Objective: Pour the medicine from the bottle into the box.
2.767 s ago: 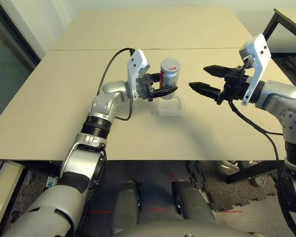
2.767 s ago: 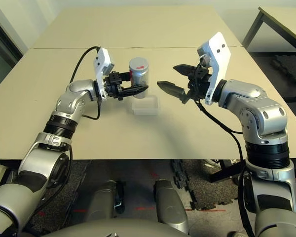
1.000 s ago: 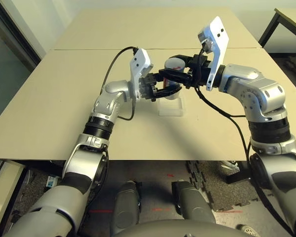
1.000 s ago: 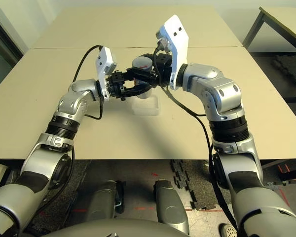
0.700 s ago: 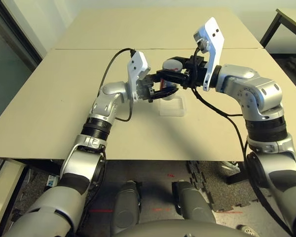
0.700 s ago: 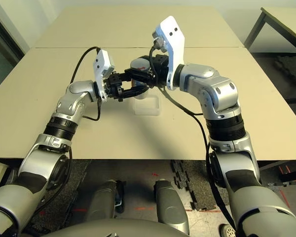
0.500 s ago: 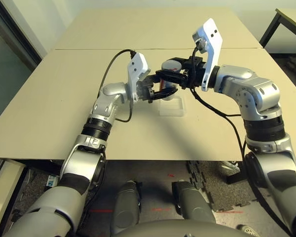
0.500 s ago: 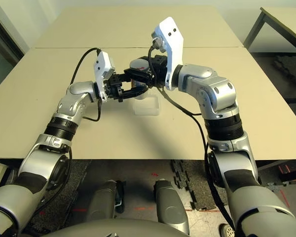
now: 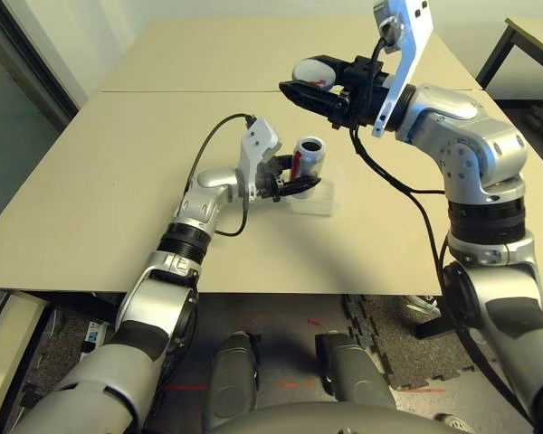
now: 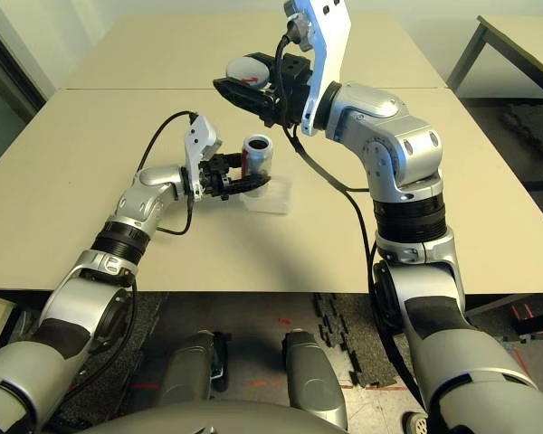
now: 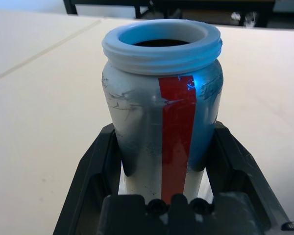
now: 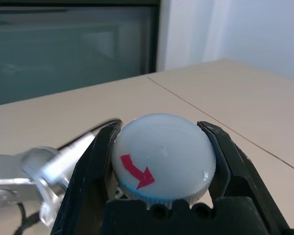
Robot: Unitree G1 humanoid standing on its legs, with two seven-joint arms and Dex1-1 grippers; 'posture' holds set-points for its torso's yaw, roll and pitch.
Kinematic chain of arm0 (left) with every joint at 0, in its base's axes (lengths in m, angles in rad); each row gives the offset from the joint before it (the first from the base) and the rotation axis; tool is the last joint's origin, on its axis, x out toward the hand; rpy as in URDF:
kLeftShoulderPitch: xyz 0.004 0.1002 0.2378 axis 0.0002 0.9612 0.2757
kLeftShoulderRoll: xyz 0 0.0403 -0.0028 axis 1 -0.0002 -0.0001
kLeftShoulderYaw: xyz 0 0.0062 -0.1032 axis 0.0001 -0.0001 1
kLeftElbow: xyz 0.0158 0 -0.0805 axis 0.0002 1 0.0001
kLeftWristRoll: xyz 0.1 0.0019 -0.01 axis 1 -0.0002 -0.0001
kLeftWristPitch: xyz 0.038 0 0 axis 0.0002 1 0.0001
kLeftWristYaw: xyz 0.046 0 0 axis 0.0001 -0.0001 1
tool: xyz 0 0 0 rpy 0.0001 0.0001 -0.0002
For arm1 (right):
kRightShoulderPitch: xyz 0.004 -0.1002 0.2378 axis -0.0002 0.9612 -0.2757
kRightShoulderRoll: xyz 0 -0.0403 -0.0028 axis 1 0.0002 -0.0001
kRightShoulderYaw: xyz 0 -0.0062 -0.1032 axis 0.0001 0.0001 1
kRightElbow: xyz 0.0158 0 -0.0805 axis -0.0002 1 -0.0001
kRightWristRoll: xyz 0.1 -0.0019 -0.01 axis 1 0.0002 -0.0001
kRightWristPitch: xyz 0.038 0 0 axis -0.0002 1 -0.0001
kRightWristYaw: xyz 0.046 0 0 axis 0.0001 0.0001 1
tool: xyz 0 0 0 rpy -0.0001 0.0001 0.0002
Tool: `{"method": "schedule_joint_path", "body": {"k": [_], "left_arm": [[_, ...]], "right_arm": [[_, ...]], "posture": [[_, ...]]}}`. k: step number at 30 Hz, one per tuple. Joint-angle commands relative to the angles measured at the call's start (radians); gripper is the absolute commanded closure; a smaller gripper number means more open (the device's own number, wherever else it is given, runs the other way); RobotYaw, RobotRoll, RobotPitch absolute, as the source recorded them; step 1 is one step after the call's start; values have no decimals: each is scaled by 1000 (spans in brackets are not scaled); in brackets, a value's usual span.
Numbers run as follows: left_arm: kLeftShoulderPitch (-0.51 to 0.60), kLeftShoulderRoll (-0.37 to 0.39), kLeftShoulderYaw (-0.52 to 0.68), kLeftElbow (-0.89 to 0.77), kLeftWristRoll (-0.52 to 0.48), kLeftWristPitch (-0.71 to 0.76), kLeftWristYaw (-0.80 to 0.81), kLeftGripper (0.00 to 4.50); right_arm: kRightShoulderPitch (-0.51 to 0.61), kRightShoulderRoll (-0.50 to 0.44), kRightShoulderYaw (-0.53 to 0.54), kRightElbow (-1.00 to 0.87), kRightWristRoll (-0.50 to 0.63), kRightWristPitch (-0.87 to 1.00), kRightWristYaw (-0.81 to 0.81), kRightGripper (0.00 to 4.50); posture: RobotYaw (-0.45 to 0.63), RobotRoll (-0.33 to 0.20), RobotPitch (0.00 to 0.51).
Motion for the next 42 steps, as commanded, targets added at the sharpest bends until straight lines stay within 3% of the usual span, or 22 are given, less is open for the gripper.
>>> {"method": "schedule_joint_path", "body": {"k": [1,7,13,24,32,42], "left_arm": [[-27,-16,22,-28,-19,-16,16,1863],[-43,-25,68,-15,-8,-67,101,1863],[-23,-23,105,58,44,-177,278,1863],[-55,-42,194,313,71,-319,592,1863],[-57,-49,206,376,72,-347,607,1863],[-54,-49,205,366,69,-344,596,1863]], "right_arm": [[8,2,0,40,-31,-42,-17,1843],[13,-16,-3,195,-154,-162,-104,1843],[65,42,-52,370,-241,-303,-295,1844],[139,115,-59,719,-348,-592,-435,1844],[106,121,-93,915,-350,-691,-481,1845],[88,121,-97,989,-353,-722,-488,1845]], "posture": [[-196,0,74],[-186,0,76],[-158,0,71],[-125,0,71],[-121,0,72],[-117,0,80]]}}
